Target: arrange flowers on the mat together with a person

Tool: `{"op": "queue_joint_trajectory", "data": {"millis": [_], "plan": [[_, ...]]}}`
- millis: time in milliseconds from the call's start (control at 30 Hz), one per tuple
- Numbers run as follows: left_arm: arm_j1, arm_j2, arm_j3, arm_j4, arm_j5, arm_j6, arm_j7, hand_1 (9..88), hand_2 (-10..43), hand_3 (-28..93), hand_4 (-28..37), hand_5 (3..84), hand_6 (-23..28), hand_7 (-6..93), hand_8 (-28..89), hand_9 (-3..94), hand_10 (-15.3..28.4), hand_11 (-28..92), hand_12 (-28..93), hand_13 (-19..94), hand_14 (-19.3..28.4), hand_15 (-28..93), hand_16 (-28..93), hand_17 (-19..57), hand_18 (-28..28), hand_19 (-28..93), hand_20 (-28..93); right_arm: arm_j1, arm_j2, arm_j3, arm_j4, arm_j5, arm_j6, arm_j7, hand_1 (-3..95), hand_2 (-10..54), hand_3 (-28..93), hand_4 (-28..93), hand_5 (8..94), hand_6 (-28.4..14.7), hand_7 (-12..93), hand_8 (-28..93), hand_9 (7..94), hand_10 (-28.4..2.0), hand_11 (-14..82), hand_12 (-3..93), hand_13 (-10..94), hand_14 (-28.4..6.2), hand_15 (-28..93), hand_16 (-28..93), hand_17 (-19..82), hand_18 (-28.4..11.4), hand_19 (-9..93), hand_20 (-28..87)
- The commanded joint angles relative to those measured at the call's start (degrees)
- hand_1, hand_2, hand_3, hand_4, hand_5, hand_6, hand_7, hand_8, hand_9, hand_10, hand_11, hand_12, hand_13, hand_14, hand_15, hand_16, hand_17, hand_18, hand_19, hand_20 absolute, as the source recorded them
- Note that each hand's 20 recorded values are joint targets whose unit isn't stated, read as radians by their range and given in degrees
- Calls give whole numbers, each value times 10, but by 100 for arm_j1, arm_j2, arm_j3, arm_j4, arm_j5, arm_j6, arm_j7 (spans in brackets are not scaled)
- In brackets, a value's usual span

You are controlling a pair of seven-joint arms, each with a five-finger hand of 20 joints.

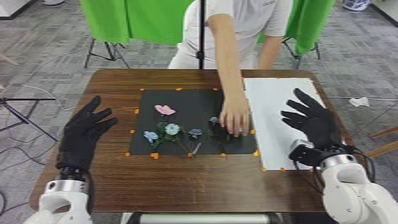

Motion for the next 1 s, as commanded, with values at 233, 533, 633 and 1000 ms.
{"op": "queue_joint_trajectory", "data": {"millis": [233,533,633,1000], "plan": [[130,-120,-63,-41,97,-77,-177,257,69,780,-261,364,48,111,-89,370,179,240,95,288,272,544,-90,-70,271,524,217,-23,-77,-97,-72,-83,-1,127,119,118,802,-283,355,55,136,-122,392,-114,51,133,321,-177,210,178,6,-232,465,136],[136,-83,-46,-40,59,-55,-113,258,68,782,-262,365,49,113,-90,370,180,243,95,288,272,547,-92,-69,271,526,217,-78,-168,-30,-65,-80,-103,59,120,118,801,-283,355,57,134,-122,392,-114,49,132,322,-178,207,177,6,-233,464,137],[124,-89,-44,-36,58,-49,-115,258,69,783,-262,365,49,114,-90,371,179,245,95,288,272,547,-92,-69,271,526,217,-115,-206,17,-62,-76,-168,37,121,118,802,-283,355,57,135,-121,392,-113,47,131,322,-178,207,177,7,-232,463,137],[83,-49,-8,-22,10,-19,-40,259,69,783,-261,365,49,119,-92,370,179,246,93,288,273,549,-93,-69,272,529,216,-340,-275,204,-13,7,-371,-295,123,117,800,-283,356,57,133,-120,393,-113,48,131,324,-177,207,177,8,-233,463,140]]}}
